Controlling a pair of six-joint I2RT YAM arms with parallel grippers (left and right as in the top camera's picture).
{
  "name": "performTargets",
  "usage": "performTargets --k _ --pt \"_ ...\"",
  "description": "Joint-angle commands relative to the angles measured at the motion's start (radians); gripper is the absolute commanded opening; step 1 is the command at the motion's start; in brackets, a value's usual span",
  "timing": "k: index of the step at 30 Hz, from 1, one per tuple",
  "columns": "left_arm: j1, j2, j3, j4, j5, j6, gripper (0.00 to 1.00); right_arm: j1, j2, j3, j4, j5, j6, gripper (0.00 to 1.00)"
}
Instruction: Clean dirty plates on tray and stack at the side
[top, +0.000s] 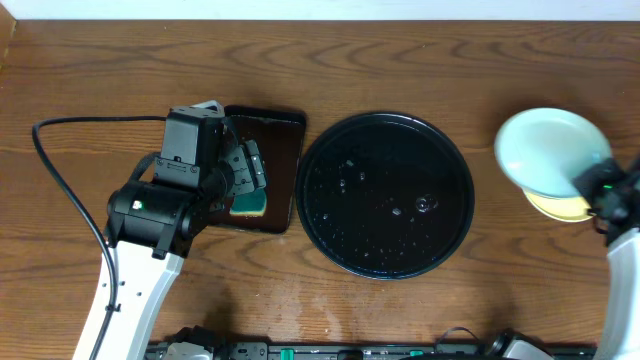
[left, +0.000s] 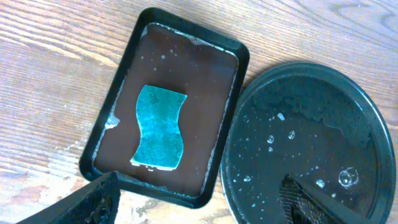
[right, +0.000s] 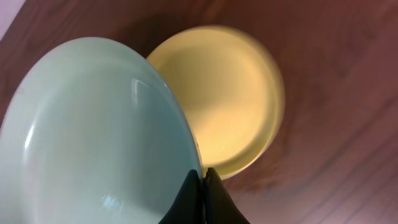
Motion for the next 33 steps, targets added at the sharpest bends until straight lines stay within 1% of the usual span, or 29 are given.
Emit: performTargets --k 1,4,8,10,11,12,13,14,18,20,22,24,28,30,32,33 --pt "0.003 -0.004 0.02 0.0 -0.002 0.002 0.83 -0.095 0.067 0.017 0.03 -0.042 -0.011 0.01" --pt "0.003 -0.004 0.02 0.0 -0.002 0.002 0.83 -0.132 0.145 0.017 0.046 -0.042 -0.011 0.01" --pt "0.003 -0.004 0.02 0.0 -0.002 0.002 0.83 -0.136 0.251 0.017 0.05 0.01 -0.011 0.01" --pt "0.003 -0.004 0.02 0.0 -0.002 0.002 0.83 -0.136 0.284 0.017 0.069 0.002 -0.014 0.01" --pt "0.003 -0.004 0.02 0.0 -0.002 0.002 0.83 -0.136 0.287 0.018 0.089 -0.037 -0.059 0.01" --pt "0.003 -0.004 0.02 0.0 -0.002 0.002 0.83 -0.135 0.284 0.019 0.105 -0.077 -0.103 0.17" --pt "0.003 -0.004 0.02 0.0 -0.002 0.002 0.83 -0.135 0.269 0.029 0.116 -0.149 -0.155 0.42" --pt "0.003 -0.004 0.02 0.0 -0.002 0.002 0.83 -0.134 0.254 0.038 0.114 -0.193 -0.171 0.48" --pt "0.003 -0.004 0.02 0.0 -0.002 0.002 0.83 -0.111 0.124 0.066 0.109 -0.415 -0.181 0.53" --pt "0.003 -0.004 0.02 0.0 -0.002 0.002 0.83 -0.09 0.04 0.068 0.093 -0.494 -0.183 0.54" --pt "0.003 -0.004 0.02 0.0 -0.002 0.002 0.83 -0.055 -0.049 0.068 0.064 -0.568 -0.193 0.55" --pt "0.003 -0.004 0.02 0.0 -0.002 0.002 0.83 0.01 -0.159 0.068 0.015 -0.628 -0.237 0.55" --pt "0.003 -0.004 0.02 0.0 -0.002 0.002 0.83 0.165 -0.338 0.068 -0.086 -0.634 -0.351 0.57" --pt "0.003 -0.004 0.02 0.0 -0.002 0.002 0.83 0.242 -0.417 0.068 -0.12 -0.634 -0.371 0.59" --pt "0.003 -0.004 0.02 0.0 -0.002 0.002 0.83 0.303 -0.481 0.068 -0.14 -0.634 -0.37 0.65" --pt "0.003 -0.004 0.02 0.0 -0.002 0.002 0.83 0.324 -0.505 0.068 -0.148 -0.634 -0.37 0.71"
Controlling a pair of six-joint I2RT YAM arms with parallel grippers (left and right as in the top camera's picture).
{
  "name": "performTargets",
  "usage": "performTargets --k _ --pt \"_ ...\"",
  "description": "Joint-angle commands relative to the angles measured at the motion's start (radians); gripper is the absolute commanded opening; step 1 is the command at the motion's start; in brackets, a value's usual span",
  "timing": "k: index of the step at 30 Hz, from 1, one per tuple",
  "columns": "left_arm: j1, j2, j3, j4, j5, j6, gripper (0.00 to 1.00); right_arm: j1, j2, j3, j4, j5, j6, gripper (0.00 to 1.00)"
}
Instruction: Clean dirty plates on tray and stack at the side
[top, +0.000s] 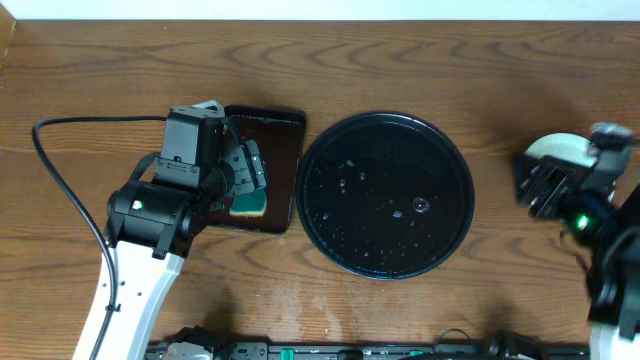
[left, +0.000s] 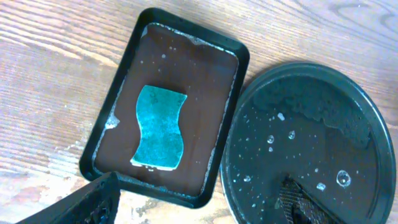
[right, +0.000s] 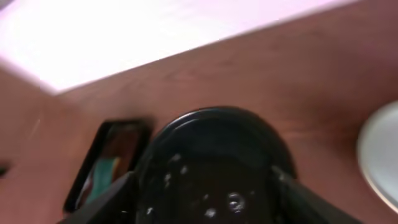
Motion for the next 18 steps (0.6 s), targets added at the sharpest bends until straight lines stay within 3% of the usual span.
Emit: performTargets --k 1,2,14,18 --pt "0.003 -0.004 0.02 0.0 -0.002 0.002 0.83 0.077 -0.077 0.006 -0.024 -0.029 -0.058 0.8" --pt "0.003 -0.004 0.02 0.0 -0.002 0.002 0.83 0.093 -0.104 0.006 -0.039 -0.029 -0.058 0.99" --pt "0.003 -0.004 0.02 0.0 -0.002 0.002 0.83 0.11 -0.17 0.006 -0.239 0.0 -0.008 0.99" --pt "0.003 -0.004 0.02 0.0 -0.002 0.002 0.83 0.157 -0.173 0.004 -0.193 0.051 -0.097 0.99"
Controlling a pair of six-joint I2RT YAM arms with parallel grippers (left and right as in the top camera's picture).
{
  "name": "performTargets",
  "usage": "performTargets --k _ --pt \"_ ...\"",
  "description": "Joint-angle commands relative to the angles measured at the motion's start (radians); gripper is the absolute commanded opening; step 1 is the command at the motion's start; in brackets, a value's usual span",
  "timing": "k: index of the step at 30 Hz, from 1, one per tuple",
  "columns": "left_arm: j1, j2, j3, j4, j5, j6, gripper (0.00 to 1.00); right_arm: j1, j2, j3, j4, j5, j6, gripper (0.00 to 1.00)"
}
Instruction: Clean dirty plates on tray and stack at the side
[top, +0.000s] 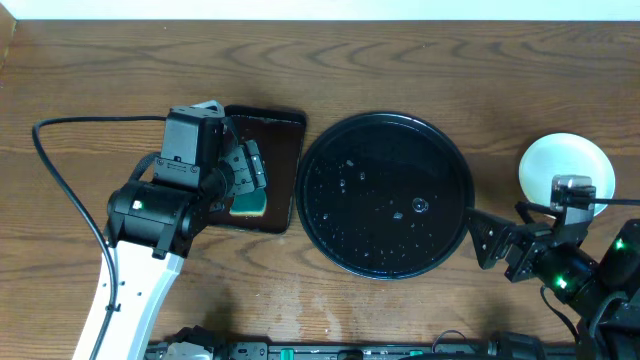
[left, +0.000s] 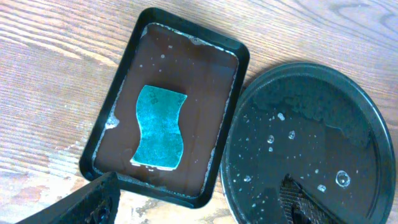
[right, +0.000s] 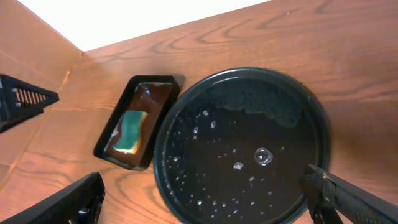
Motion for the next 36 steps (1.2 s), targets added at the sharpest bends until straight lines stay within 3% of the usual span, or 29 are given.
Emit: performTargets --k 1,9,21,31,34,36 --pt "0.003 -0.004 0.02 0.0 -0.002 0.002 0.83 0.058 -0.011 -0.001 0.06 0.068 -0.104 0.99" --pt "0.003 -0.004 0.02 0.0 -0.002 0.002 0.83 0.179 -0.189 -0.211 0.364 0.308 -0.185 0.99" --pt "0.003 -0.004 0.02 0.0 -0.002 0.002 0.83 0.177 -0.63 -0.705 0.534 0.375 -0.186 0.99" --pt "0.003 -0.004 0.02 0.0 -0.002 0.002 0.83 0.177 -0.636 -0.946 0.864 0.368 -0.185 0.99" --pt "0.003 -0.004 0.02 0.0 -0.002 0.002 0.83 0.177 -0.636 -1.03 1.03 0.368 -0.186 0.99" --pt "0.003 -0.004 0.02 0.0 -0.002 0.002 0.83 0.177 -0.636 -1.027 1.004 0.377 -0.185 0.99"
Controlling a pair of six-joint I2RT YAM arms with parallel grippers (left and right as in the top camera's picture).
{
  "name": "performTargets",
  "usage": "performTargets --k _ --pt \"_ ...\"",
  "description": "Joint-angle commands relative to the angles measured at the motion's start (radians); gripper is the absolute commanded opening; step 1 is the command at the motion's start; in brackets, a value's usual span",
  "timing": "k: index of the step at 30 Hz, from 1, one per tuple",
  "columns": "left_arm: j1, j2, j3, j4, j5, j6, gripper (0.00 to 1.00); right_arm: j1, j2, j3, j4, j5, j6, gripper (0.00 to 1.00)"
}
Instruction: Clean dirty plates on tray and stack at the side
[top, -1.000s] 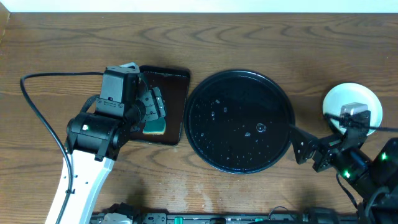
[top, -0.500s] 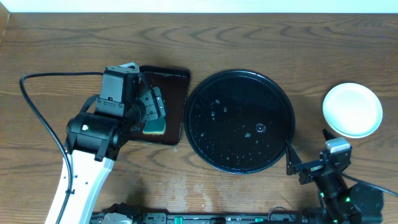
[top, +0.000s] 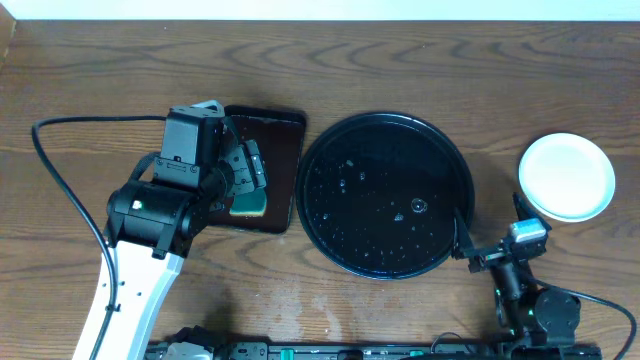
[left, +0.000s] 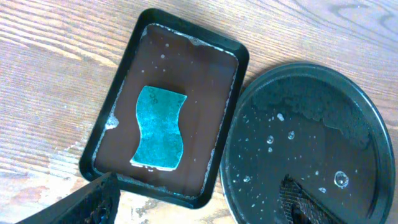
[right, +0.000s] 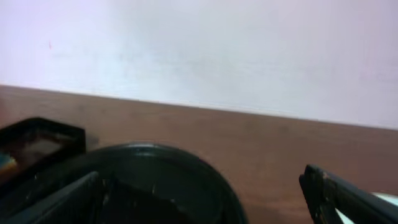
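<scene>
A pale plate (top: 567, 176) lies on the table at the right, covering whatever is beneath it. The round black tray (top: 386, 193) in the middle holds only water drops, no plates. My right gripper (top: 492, 245) sits low near the table's front edge, between tray and plate, open and empty; in its own view (right: 205, 202) it faces across the tray (right: 155, 180) towards the wall. My left gripper (left: 199, 205) hangs open over the small rectangular tray (left: 231, 53), where a teal sponge (left: 159, 127) lies.
The left arm (top: 150, 210) covers the small tray's left half in the overhead view. A black cable (top: 60, 180) loops over the table at the left. A white wall (right: 199, 50) runs behind the table's far edge.
My right gripper has drawn back and down to the front edge, and its view now faces the wall instead of looking down on the trays. The left arm, sponge and plate have not moved.
My right gripper was shut on the rim of a pale plate held tilted over a yellow plate at the right. Then it was open and to the left of the plates, the pale plate lying flat. It then stood lower near the front, and now rests low there.
</scene>
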Motion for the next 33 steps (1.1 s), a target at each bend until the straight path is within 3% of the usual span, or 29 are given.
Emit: performTargets --k 1,24,28,33 --pt "0.003 -0.005 0.019 0.0 -0.002 0.002 0.83 0.013 -0.006 -0.023 -0.003 0.024 -0.007 0.99" --pt "0.003 -0.009 0.019 0.0 -0.002 0.002 0.83 0.013 -0.004 -0.023 -0.056 0.023 -0.007 0.99" --pt "0.009 -0.098 0.008 0.005 -0.104 0.002 0.83 0.013 -0.004 -0.023 -0.056 0.023 -0.007 0.99" --pt "0.069 -0.29 -0.092 0.127 -0.114 0.003 0.83 0.013 -0.004 -0.023 -0.056 0.024 -0.007 0.99"
